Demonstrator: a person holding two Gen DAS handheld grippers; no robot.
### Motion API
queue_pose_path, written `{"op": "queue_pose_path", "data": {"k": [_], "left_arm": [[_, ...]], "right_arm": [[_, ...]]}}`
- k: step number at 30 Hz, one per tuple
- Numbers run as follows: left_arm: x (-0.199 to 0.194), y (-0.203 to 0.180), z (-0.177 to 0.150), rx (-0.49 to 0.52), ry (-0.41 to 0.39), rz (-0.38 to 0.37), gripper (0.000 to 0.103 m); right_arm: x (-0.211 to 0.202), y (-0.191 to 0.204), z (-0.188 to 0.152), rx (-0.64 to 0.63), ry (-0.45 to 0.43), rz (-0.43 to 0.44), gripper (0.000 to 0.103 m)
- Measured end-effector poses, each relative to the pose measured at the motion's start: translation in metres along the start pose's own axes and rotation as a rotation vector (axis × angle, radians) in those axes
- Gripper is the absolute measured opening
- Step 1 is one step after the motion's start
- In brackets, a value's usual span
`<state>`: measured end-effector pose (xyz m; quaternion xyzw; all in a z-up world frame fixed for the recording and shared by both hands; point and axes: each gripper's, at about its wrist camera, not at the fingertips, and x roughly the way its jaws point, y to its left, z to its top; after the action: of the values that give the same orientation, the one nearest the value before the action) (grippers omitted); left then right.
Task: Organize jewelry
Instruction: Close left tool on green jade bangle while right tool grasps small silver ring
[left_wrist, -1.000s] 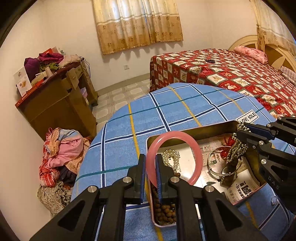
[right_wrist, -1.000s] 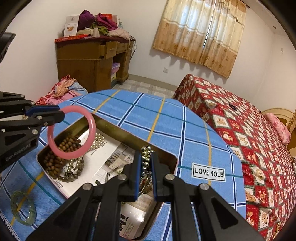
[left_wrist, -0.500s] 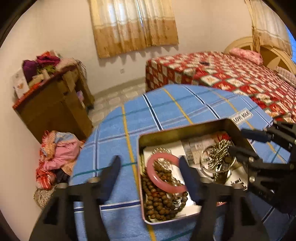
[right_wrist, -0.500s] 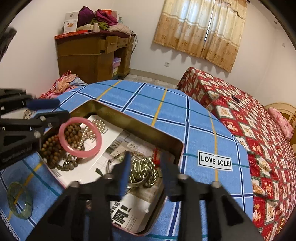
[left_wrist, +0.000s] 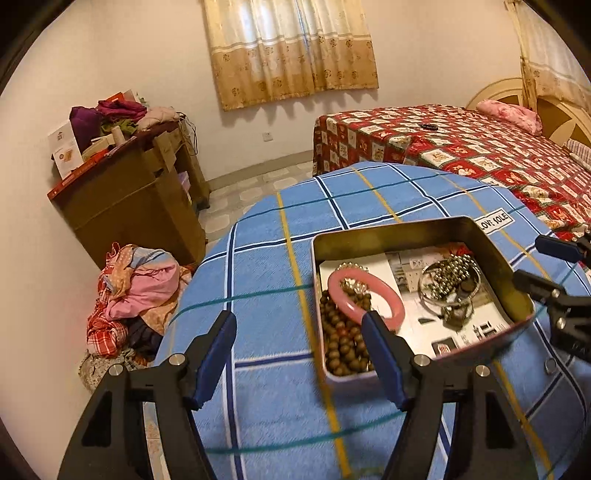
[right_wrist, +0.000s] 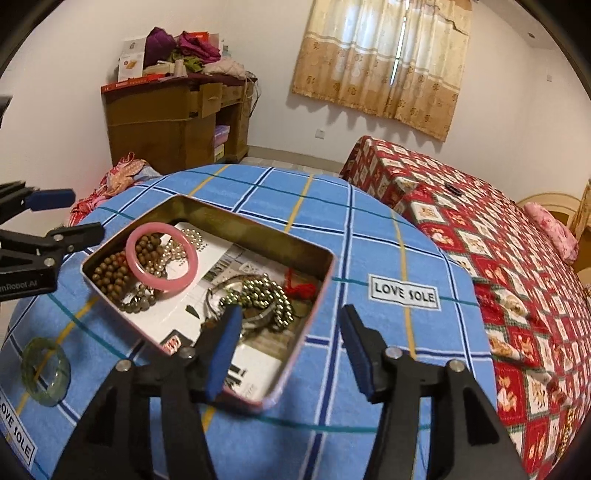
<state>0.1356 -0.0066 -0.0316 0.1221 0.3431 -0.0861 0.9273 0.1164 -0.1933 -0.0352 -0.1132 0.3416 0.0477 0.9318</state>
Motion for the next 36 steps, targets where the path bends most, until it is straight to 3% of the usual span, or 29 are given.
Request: {"op": "queue_pose_path", "data": {"k": [10, 18, 32, 36], "left_arm": [[-0.034, -0.008, -0.027, 0.037, -0.012, -0.010, 0.071], [-0.049, -0.004, -0.064, 0.059, 0.020, -0.010, 0.071], [-0.038, -0.019, -0.098, 0.062, 0.085, -0.041, 0.071], [-0.033, -0.021, -0.102, 0.057, 0.090, -0.041, 0.071]], "right_arm": [[-0.021, -0.025, -0.029, 0.074, 0.022, -0.019, 0.061], [-0.040, -0.023, -0.061, 0.069, 0.052, -0.011, 0.061], [-0.038, -0.008, -0.092, 0.050, 0.094, 0.024, 0.060], [-0.033, -0.009, -0.097, 0.051, 0.103, 0.029, 0.056]]}}
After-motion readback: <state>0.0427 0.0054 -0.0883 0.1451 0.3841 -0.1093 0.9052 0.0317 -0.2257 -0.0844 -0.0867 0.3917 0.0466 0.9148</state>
